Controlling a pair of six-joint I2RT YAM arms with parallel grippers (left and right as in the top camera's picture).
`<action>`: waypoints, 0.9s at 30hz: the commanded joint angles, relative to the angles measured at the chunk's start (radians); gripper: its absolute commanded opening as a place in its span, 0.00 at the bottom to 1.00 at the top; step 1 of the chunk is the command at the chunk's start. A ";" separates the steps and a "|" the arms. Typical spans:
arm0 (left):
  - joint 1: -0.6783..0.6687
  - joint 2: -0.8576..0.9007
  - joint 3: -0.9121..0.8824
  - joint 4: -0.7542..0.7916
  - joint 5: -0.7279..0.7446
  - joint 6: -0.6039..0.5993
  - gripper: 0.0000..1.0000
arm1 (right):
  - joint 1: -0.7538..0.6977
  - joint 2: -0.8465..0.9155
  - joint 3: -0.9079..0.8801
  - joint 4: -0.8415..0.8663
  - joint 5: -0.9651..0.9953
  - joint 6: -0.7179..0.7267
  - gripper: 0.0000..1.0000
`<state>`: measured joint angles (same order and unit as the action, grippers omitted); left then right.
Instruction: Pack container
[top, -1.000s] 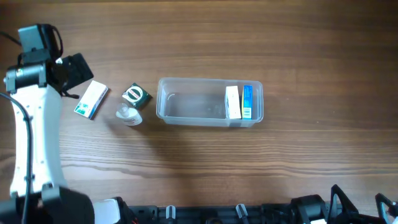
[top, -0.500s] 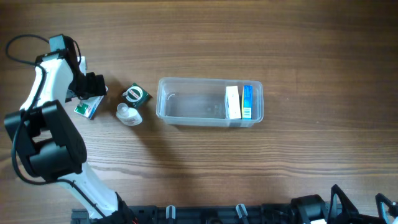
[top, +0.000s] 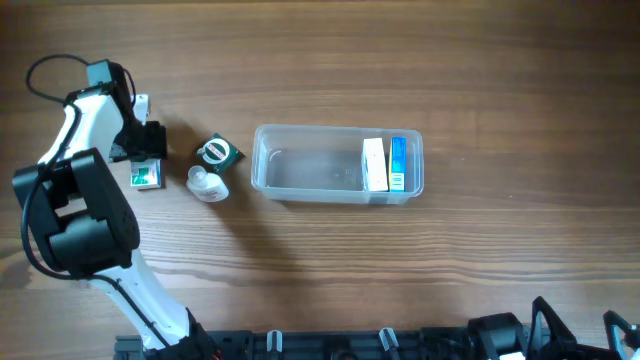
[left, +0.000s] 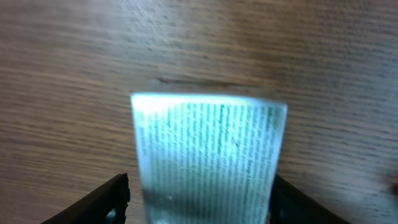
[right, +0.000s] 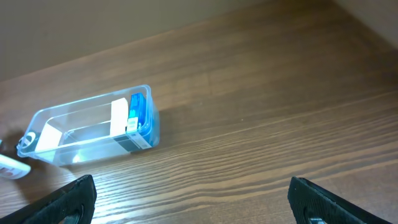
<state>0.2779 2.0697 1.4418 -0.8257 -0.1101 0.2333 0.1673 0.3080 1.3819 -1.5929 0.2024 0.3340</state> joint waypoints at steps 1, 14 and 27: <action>0.009 0.015 -0.005 -0.019 0.031 -0.089 0.67 | -0.004 -0.012 0.002 0.002 -0.010 -0.016 1.00; 0.009 0.017 -0.056 -0.032 0.094 -0.172 0.39 | -0.004 -0.012 0.002 0.002 -0.010 -0.016 1.00; -0.040 -0.396 0.140 -0.318 0.107 -0.272 0.36 | -0.004 -0.012 0.002 0.002 -0.010 -0.016 1.00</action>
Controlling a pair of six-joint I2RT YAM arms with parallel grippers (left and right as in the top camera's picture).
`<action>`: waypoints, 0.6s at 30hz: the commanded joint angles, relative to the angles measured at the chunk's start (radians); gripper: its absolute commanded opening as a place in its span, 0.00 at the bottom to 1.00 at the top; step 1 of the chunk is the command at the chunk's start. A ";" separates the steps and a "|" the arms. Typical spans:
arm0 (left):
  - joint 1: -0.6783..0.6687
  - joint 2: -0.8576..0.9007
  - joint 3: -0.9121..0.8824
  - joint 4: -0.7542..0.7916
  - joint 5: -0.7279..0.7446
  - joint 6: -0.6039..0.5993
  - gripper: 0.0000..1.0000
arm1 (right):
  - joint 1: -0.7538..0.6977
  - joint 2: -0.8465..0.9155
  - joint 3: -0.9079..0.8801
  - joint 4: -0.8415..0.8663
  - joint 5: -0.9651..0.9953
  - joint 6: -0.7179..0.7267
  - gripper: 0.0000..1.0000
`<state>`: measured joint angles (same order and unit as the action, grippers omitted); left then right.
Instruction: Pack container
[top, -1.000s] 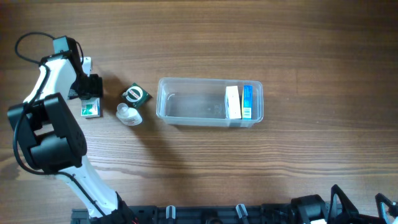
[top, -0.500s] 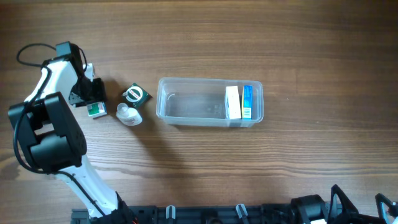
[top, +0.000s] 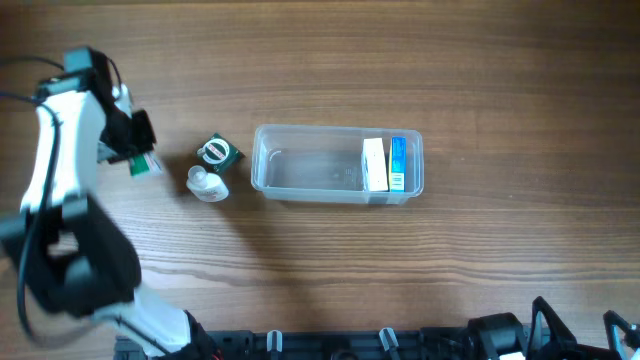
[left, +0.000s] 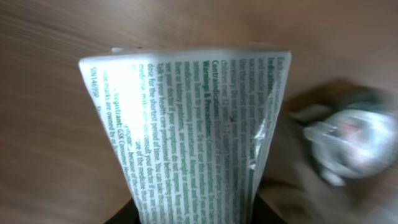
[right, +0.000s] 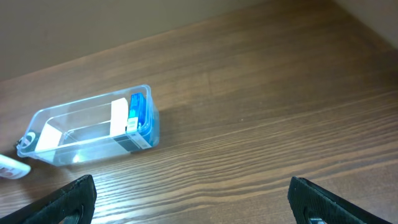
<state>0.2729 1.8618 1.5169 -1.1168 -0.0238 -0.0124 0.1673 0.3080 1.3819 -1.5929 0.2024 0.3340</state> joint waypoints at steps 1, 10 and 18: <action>-0.055 -0.253 0.066 -0.032 0.029 -0.027 0.39 | -0.004 -0.012 0.002 0.002 -0.010 -0.016 1.00; -0.476 -0.560 0.065 -0.052 0.137 -0.066 0.37 | -0.004 -0.012 0.002 0.002 -0.010 -0.016 1.00; -0.808 -0.497 0.065 -0.045 -0.161 -0.113 0.42 | -0.004 -0.012 0.002 0.002 -0.010 -0.016 1.00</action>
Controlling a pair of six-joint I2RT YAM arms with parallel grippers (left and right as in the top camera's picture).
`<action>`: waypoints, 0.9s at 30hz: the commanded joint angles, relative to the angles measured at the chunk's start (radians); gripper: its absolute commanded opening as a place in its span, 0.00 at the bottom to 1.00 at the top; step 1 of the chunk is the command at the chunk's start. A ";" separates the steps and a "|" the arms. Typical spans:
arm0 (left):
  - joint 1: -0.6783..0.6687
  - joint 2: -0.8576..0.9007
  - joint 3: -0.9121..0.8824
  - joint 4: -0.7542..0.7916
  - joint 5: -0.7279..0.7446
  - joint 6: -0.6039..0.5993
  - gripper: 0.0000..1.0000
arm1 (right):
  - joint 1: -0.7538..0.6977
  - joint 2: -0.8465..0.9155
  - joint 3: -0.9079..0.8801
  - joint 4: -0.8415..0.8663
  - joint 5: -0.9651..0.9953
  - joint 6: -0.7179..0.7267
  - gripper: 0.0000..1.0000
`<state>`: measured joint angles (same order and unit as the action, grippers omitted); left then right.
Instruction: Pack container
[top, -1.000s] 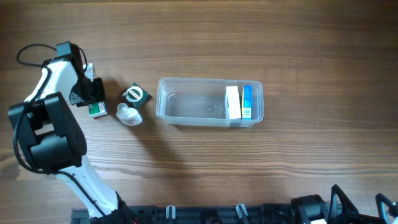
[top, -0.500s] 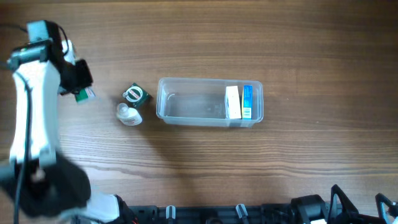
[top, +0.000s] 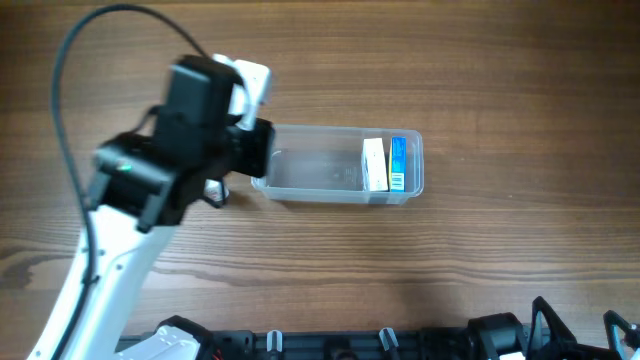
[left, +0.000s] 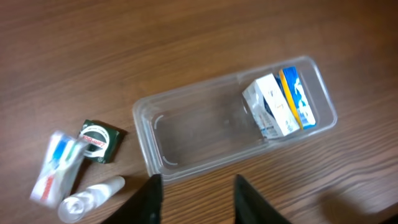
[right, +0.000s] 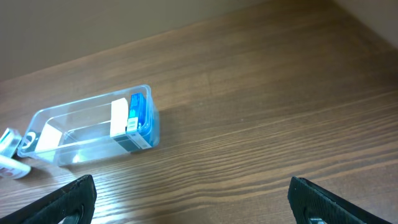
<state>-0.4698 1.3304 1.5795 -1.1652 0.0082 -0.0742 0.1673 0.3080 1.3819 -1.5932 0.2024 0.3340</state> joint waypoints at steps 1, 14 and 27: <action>-0.070 0.039 0.003 -0.004 -0.254 -0.090 0.46 | -0.004 -0.012 0.002 0.002 -0.010 -0.016 1.00; 0.516 0.172 0.003 -0.092 -0.158 -0.008 0.78 | -0.004 -0.012 0.002 0.002 -0.010 -0.016 1.00; 0.748 0.565 -0.076 -0.143 -0.024 -0.007 0.77 | -0.004 -0.012 0.002 0.002 -0.010 -0.016 1.00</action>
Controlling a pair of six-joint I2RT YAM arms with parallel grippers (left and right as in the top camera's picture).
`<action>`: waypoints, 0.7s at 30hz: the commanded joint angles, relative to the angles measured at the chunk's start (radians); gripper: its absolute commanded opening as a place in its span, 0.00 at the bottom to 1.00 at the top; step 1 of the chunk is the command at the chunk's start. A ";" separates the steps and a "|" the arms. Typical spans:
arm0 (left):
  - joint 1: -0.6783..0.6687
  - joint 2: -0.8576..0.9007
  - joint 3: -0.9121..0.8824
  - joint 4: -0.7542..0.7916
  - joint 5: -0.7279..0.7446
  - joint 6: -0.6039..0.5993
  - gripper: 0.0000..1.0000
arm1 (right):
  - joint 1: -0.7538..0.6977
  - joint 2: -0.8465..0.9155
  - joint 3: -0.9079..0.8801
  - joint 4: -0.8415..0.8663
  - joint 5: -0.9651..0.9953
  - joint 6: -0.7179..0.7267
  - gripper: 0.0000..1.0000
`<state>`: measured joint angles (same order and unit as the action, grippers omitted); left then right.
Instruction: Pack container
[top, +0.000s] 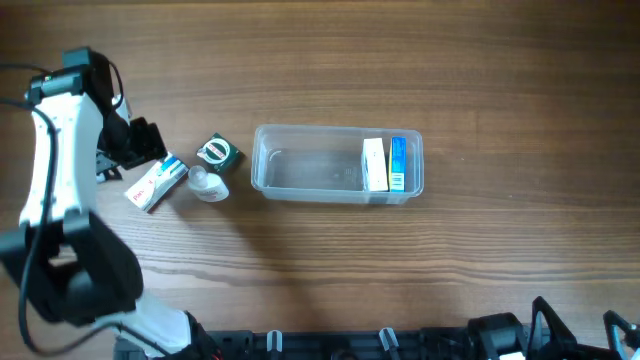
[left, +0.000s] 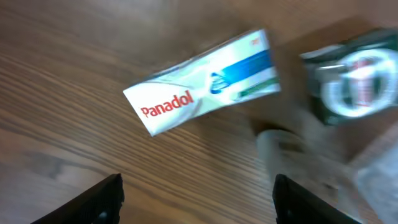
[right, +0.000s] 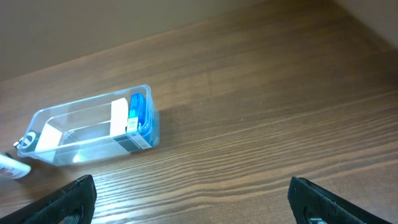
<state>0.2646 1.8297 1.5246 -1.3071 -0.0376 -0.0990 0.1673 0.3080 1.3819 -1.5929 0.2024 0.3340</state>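
Observation:
The clear plastic container (top: 300, 165) lies mid-table, with a white box (top: 374, 163) and a blue box (top: 398, 163) standing at its right end. Left of it are a dark green packet (top: 217, 152), a small clear bottle (top: 208, 184) and a white Panadol box (top: 155, 182) lying flat, label up. My left gripper (left: 199, 205) hovers open just above the table beside the Panadol box (left: 205, 87), holding nothing. The right gripper (right: 193, 202) is open, far from the container (right: 93, 127).
The left arm (top: 60, 140) reaches along the table's left side. In the left wrist view the green packet (left: 354, 87) and the blurred bottle (left: 292, 149) lie to the right of the box. Bare wood surrounds the container.
The left gripper was high over the container's left end with its fingers close together. Now it is low at the far left by the Panadol box, fingers wide apart. The right arm is unchanged.
The left gripper first stood open around the Panadol box, on its edge at the far left. Then it was shut on the box. Then the box lay flat beside the bottle while the gripper was up by the container. Now the gripper is back over the box, open.

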 joint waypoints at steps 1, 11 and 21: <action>0.013 0.096 -0.023 0.006 0.018 0.023 0.76 | -0.004 -0.012 0.002 0.002 -0.010 -0.016 1.00; 0.013 0.252 -0.023 0.113 0.018 0.118 0.72 | -0.004 -0.012 0.002 0.002 -0.010 -0.016 1.00; 0.013 0.312 -0.022 0.265 -0.008 0.045 0.78 | -0.004 -0.012 0.002 0.002 -0.010 -0.016 1.00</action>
<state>0.2760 2.0964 1.5070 -1.0988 -0.0555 -0.0200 0.1673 0.3080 1.3819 -1.5932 0.2024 0.3340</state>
